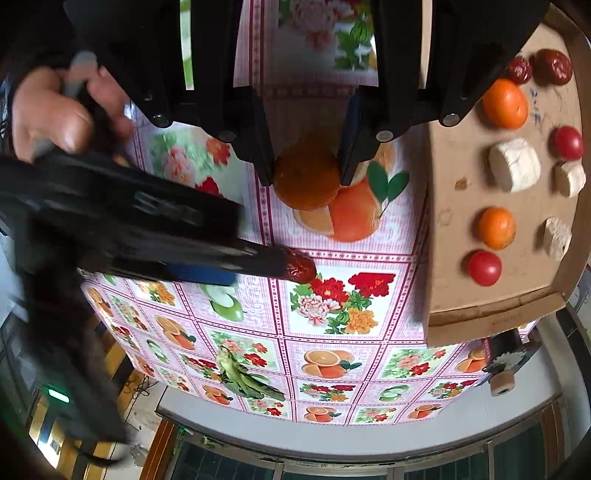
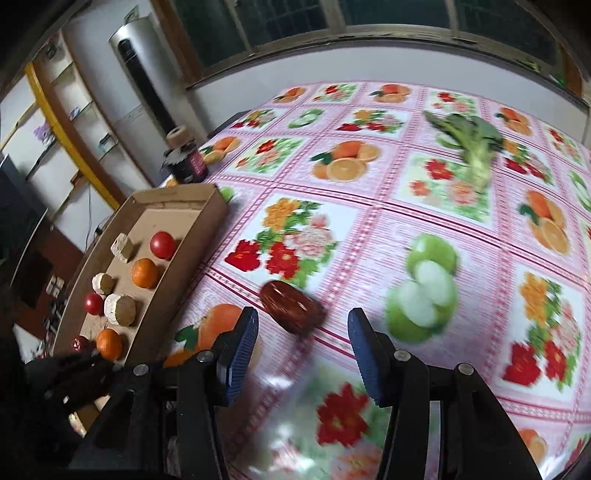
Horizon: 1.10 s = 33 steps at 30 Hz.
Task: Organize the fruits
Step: 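Move the left gripper to an orange while the right gripper reaches a red date, then grasp the orange with the left gripper while the right gripper grasps the date, then carry the orange and date into the tray with both grippers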
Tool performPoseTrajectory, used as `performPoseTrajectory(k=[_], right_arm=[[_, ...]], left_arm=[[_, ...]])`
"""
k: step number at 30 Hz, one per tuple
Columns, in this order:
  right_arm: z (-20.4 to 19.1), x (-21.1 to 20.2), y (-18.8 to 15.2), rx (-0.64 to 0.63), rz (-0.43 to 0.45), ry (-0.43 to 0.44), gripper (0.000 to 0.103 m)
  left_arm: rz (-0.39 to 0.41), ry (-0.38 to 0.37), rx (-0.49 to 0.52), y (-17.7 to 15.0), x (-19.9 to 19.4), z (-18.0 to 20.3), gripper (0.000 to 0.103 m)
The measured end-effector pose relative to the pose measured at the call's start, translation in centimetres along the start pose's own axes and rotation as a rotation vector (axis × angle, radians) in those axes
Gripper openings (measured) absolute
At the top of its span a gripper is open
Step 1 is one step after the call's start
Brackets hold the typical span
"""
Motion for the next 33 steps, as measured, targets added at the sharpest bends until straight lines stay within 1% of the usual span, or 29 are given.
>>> performPoseTrajectory(k=[4,5,6,7,8,13,23,33], right_arm=[[-0.5,2.3,0.3,-0.027,-0.035,-0.011,0.051],[-0.5,2.9,0.2,-0.026,-0.048,-0.022,0.049],[-0.6,2.8,0.3,-0.040,-0.034,-0.036,0.044],[-0.7,2.9,0.2,-0.052,-0.039,-0.051,0.039],[-0.8,2.9,0.2,-0.058,-0.039,-0.060,0.038],[-1.6,1.9,-0.1,-0.071,-0.021,-0.070,0.038],[-4.4,-1.2,0.3,-0.091,0.041,-0.040,0.035],[-7.6,-2.4,0.7,-0.133,0.063,-0.014,0.035]], left_arm=[[0.010,-0.012,-0.008,-0.1,-0.9,-0.6,0.032],[0.012,-0.013,-0.010,-0.1,-1.1,-0.7,0.032],[0.015,-0.014,-0.013,-0.1,-1.3,-0.9,0.032],[0.018,-0.013,-0.017,0.0,-1.5,-1.1,0.032],[0.022,-0.013,-0.019,0.0,-1.7,-1.3,0.032],[0.038,-0.012,-0.029,0.0,-2.5,-1.9,0.032],[0.084,0.010,-0.045,-0.1,-4.7,-3.4,0.032],[0.114,0.042,-0.070,-0.3,-6.1,-5.8,0.032]])
Point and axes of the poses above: each gripper's, at about its wrist camera, not at the fingertips, and x roughly the way its jaws point, z to its right, y to its top, the point moved 6 cm from there along x, roughly the way its jaws point, and after that the axes turned 10 degrees about y, right-handed, at the moved point
